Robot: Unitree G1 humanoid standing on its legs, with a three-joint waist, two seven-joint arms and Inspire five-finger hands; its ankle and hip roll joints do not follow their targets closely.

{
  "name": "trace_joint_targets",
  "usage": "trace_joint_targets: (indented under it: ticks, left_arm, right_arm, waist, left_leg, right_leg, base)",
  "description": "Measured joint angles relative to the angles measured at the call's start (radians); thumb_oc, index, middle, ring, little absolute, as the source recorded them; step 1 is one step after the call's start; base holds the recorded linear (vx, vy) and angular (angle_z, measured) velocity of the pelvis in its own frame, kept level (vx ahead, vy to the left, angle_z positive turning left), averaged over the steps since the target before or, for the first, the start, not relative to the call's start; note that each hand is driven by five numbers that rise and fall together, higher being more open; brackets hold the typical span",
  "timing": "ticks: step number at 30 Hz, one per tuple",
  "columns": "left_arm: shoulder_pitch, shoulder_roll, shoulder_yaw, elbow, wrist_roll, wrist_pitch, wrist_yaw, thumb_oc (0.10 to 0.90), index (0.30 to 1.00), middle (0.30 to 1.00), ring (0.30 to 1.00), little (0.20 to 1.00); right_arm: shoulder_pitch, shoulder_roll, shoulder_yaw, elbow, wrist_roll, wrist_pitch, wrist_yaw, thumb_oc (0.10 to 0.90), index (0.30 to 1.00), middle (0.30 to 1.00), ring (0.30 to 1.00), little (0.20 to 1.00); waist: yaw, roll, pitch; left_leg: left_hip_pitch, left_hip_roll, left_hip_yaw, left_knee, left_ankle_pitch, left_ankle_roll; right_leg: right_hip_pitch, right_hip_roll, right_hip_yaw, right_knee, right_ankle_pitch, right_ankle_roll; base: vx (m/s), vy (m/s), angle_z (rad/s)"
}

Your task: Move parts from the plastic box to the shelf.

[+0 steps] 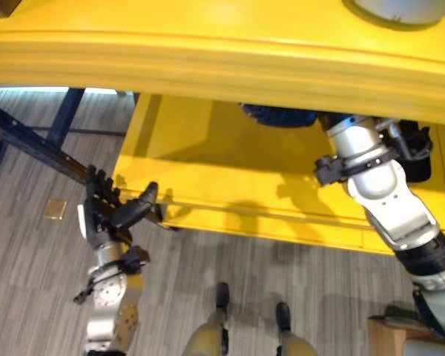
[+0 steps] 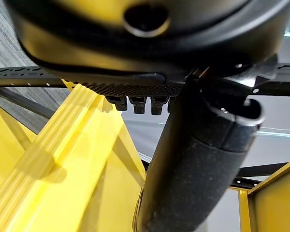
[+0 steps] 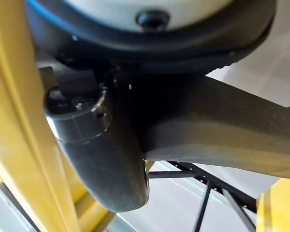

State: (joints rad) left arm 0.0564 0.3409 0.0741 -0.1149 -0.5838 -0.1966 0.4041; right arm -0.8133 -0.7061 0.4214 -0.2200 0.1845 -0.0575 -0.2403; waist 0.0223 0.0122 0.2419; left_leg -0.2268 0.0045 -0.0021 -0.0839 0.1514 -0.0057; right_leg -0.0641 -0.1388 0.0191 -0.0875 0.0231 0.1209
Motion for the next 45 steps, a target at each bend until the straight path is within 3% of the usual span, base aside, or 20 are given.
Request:
trace_joint_targets:
  ticks: [5,12,22,30,33,35,39,45]
  left_arm:
    - [-0.004,0.001,-0.001,0.022,-0.001,-0.002,-0.002,0.9,1.0,1.0,1.0,1.0]
    - [0.006,0.01,-0.002,0.029,-0.002,-0.004,-0.024,0.9,1.0,1.0,1.0,1.0]
    - [0.025,0.025,-0.028,0.032,-0.003,-0.006,-0.056,0.9,1.0,1.0,1.0,1.0]
    - [0.071,0.042,-0.042,0.045,-0.001,-0.006,-0.068,0.9,1.0,1.0,1.0,1.0]
    - [0.105,0.046,-0.041,0.072,-0.001,-0.005,-0.071,0.9,1.0,1.0,1.0,1.0]
    - [0.128,0.05,-0.044,0.081,-0.002,-0.001,-0.084,0.9,1.0,1.0,1.0,1.0]
    - [0.133,0.052,-0.068,0.112,-0.001,0.001,-0.106,0.9,1.0,1.0,1.0,1.0]
    - [0.065,0.086,-0.084,0.101,-0.002,0.001,-0.136,0.9,1.0,1.0,1.0,1.0]
  right_arm:
    - [-0.076,-0.011,0.07,0.068,-0.043,0.004,0.024,0.4,0.3,0.3,0.3,0.3]
    - [-0.093,-0.097,0.201,0.099,-0.144,0.0,0.158,0.4,0.3,0.3,0.3,0.3]
    - [-0.002,-0.127,0.17,0.124,-0.177,-0.021,0.212,0.4,0.3,0.3,0.3,0.3]
    - [0.171,-0.137,0.058,0.146,-0.22,-0.059,0.212,0.4,0.3,0.3,0.3,0.3]
    - [0.219,-0.227,0.02,0.159,-0.221,-0.044,0.212,0.4,0.3,0.3,0.3,0.3]
    - [0.268,-0.243,-0.045,0.161,-0.218,-0.045,0.192,0.4,0.3,0.3,0.3,0.3]
    - [0.294,-0.242,-0.061,0.196,-0.212,-0.037,0.167,0.4,0.3,0.3,0.3,0.3]
    - [0.247,-0.287,-0.073,0.195,-0.203,-0.042,0.153,0.4,0.3,0.3,0.3,0.3]
  waist:
    - [0.002,0.0,0.0]
    - [0.01,-0.006,-0.002]
    - [0.01,-0.01,-0.004]
    - [0.009,-0.007,-0.005]
    - [0.009,0.0,-0.007]
    - [0.009,0.015,0.0]
    - [0.011,0.043,0.019]
    - [0.003,0.075,0.117]
  left_leg:
    - [0.0,0.005,0.0,0.0,0.002,-0.003]
    - [-0.005,0.007,-0.006,-0.001,0.005,-0.006]
    - [-0.032,0.007,-0.018,0.0,0.015,-0.008]
    - [-0.038,0.007,-0.026,-0.001,0.015,-0.012]
    - [-0.08,0.007,-0.029,-0.001,0.028,-0.008]
    - [-0.118,0.007,-0.028,0.001,0.038,-0.007]
    - [-0.132,0.009,-0.015,0.001,0.039,-0.007]
    - [-0.21,0.016,-0.002,0.039,0.041,-0.009]
  right_leg:
    - [0.0,0.005,0.0,0.0,0.0,0.0]
    - [-0.001,0.009,-0.002,0.0,-0.001,-0.001]
    - [-0.023,0.012,-0.01,0.0,-0.001,-0.001]
    - [-0.026,0.013,-0.013,-0.001,-0.002,-0.003]
    - [-0.067,0.015,-0.013,0.0,0.001,-0.003]
    - [-0.107,0.016,-0.011,0.002,0.006,-0.003]
    - [-0.14,0.022,-0.001,0.027,-0.003,0.001]
    - [-0.238,0.029,0.007,0.099,-0.022,0.002]
  base:
    - [0.0,0.0,0.0]
    - [0.0,0.001,0.01]
    - [-0.01,0.002,0.02]
    - [-0.03,-0.009,0.02]
    - [-0.16,-0.025,0.01]
    - [-0.11,-0.019,-0.02]
    - [-0.08,-0.014,-0.09]
    - [-0.05,-0.027,-0.07]
